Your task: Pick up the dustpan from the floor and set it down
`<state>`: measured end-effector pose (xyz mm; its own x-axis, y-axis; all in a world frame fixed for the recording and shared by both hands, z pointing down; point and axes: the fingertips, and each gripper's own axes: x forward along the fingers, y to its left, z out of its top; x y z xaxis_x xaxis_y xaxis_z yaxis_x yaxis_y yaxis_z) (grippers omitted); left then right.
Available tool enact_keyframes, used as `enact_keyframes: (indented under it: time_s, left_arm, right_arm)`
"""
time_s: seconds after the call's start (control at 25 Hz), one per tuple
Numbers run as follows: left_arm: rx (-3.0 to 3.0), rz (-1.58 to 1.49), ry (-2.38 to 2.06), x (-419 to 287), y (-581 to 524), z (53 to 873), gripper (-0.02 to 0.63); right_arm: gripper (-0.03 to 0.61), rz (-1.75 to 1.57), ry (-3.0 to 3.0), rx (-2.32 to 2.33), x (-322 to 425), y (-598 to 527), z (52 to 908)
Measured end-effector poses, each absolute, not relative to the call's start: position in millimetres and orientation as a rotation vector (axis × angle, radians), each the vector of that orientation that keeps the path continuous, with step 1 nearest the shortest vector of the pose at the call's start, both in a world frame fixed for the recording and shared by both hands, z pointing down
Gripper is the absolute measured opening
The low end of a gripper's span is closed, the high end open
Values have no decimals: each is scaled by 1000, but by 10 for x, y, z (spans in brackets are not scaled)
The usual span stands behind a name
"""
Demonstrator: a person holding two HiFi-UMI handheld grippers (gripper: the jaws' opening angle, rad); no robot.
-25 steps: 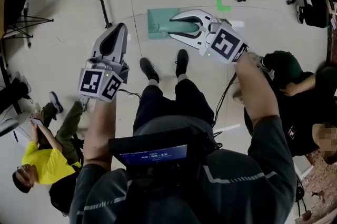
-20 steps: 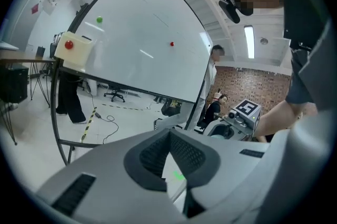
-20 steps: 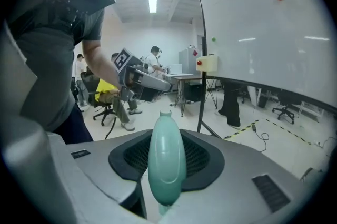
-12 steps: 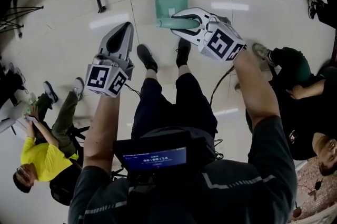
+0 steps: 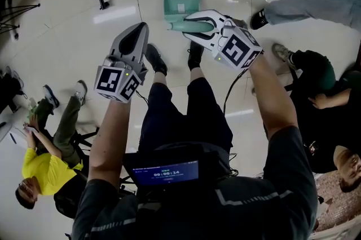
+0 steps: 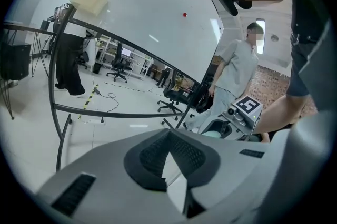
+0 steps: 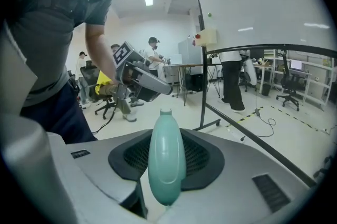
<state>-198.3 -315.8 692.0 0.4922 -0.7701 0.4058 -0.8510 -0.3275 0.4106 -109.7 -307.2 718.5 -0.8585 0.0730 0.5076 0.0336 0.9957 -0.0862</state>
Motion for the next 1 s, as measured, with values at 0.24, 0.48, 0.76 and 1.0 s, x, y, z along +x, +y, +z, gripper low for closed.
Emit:
enact_keyframes:
  time_s: [0.24, 0.48, 0.76, 1.0]
  left_arm:
    - [2138, 194, -1315, -1976, -3381, 6873, 35]
    - [2142, 208, -1298, -1972, -3455, 6884, 35]
    - [2148, 208, -1270, -1817, -3315, 6807, 35]
    - [2170, 213, -1267, -1708, -3161, 6726, 35]
  right_arm:
    - [167, 117, -2564, -175, -1128, -3044, 7202]
    - [166, 182, -2555, -166, -1093, -2976, 7242]
    - [218, 202, -2499, -207, -920, -2711, 7303]
    - [218, 204, -2467, -210, -722, -2510, 7337]
